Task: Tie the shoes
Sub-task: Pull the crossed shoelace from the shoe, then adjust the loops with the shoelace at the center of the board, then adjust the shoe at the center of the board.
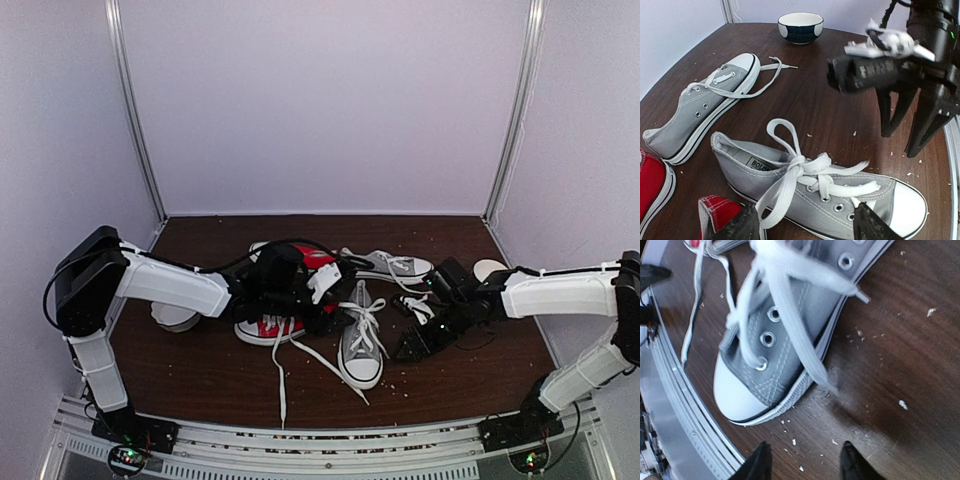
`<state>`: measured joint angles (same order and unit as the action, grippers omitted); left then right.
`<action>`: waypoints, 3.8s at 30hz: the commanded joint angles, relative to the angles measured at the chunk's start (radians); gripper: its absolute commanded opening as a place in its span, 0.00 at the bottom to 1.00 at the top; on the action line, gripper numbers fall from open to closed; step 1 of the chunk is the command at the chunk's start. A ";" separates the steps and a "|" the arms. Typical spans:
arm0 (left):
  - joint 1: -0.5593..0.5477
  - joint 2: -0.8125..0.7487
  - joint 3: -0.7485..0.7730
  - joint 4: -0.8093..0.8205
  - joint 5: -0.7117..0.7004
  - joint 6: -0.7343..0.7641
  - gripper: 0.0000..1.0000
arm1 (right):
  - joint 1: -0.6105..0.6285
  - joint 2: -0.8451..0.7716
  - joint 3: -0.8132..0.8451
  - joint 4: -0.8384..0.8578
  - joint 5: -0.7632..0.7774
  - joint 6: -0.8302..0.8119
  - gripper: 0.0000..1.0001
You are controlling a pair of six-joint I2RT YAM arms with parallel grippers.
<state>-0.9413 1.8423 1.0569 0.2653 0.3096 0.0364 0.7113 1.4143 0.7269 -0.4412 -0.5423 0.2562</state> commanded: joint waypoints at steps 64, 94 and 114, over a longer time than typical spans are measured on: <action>0.082 0.122 0.152 -0.175 -0.117 -0.212 0.00 | -0.185 0.204 -0.044 0.633 -0.028 0.372 0.00; 0.095 0.085 0.138 -0.121 0.070 -0.153 0.31 | -0.196 0.175 -0.020 0.579 -0.044 0.311 0.24; 0.096 -0.322 -0.023 -0.304 -0.355 -0.101 0.73 | 0.041 0.211 0.389 0.173 0.576 0.109 0.60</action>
<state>-0.8536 1.5772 1.0790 0.0334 0.1574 -0.0761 0.7013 1.5402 1.0519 -0.2039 -0.0940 0.4030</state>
